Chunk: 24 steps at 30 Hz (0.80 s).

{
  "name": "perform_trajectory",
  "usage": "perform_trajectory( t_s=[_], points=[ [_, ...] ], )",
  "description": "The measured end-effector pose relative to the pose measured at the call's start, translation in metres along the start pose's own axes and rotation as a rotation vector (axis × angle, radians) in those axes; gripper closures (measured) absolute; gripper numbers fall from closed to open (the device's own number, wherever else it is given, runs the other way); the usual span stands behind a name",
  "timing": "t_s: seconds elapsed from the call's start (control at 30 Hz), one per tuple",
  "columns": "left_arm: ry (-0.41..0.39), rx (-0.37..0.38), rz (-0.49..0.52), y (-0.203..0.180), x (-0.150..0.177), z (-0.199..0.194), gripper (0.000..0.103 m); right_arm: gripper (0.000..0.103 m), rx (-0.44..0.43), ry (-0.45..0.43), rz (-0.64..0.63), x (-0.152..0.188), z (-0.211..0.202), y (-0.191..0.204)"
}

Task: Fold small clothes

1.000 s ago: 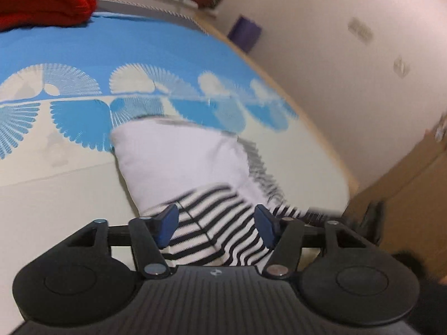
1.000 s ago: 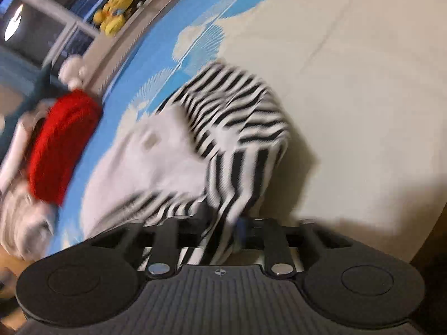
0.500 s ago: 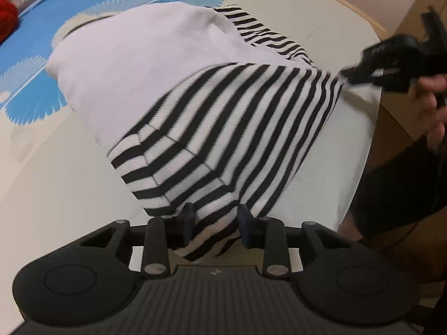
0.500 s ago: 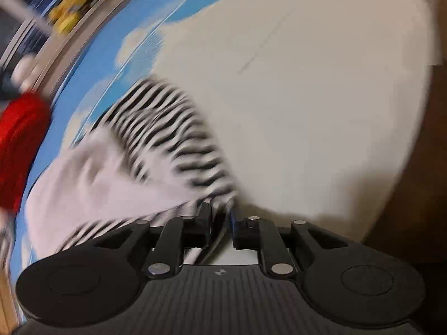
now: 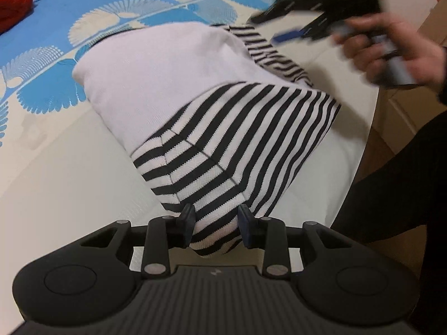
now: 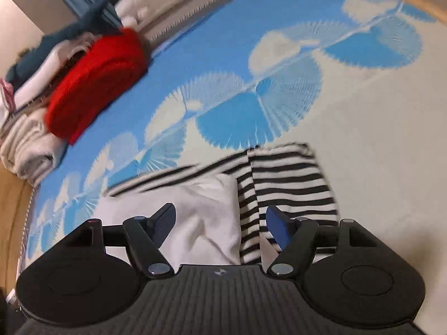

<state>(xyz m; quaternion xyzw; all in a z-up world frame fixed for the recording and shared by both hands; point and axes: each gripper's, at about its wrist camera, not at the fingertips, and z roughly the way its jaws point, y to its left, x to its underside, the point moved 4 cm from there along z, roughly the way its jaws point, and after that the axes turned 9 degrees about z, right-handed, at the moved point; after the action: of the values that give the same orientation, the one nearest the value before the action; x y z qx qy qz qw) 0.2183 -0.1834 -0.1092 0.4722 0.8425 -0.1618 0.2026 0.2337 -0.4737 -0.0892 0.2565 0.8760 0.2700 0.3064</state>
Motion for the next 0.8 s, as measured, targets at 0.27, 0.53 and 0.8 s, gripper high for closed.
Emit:
perform_trajectory(
  t_s=[0.27, 0.53, 0.8],
  points=[
    [-0.041, -0.013, -0.041, 0.013, 0.003, -0.018, 0.066, 0.095, -0.025, 0.095, 0.222, -0.017, 0.068, 0.000],
    [-0.112, -0.026, -0.085, 0.023, -0.003, -0.032, 0.066, 0.093, 0.080, -0.160, -0.061, -0.043, 0.039, 0.054],
    [-0.227, -0.064, -0.145, 0.029, -0.012, -0.049, 0.066, 0.088, 0.118, -0.265, -0.074, -0.036, -0.008, 0.037]
  ],
)
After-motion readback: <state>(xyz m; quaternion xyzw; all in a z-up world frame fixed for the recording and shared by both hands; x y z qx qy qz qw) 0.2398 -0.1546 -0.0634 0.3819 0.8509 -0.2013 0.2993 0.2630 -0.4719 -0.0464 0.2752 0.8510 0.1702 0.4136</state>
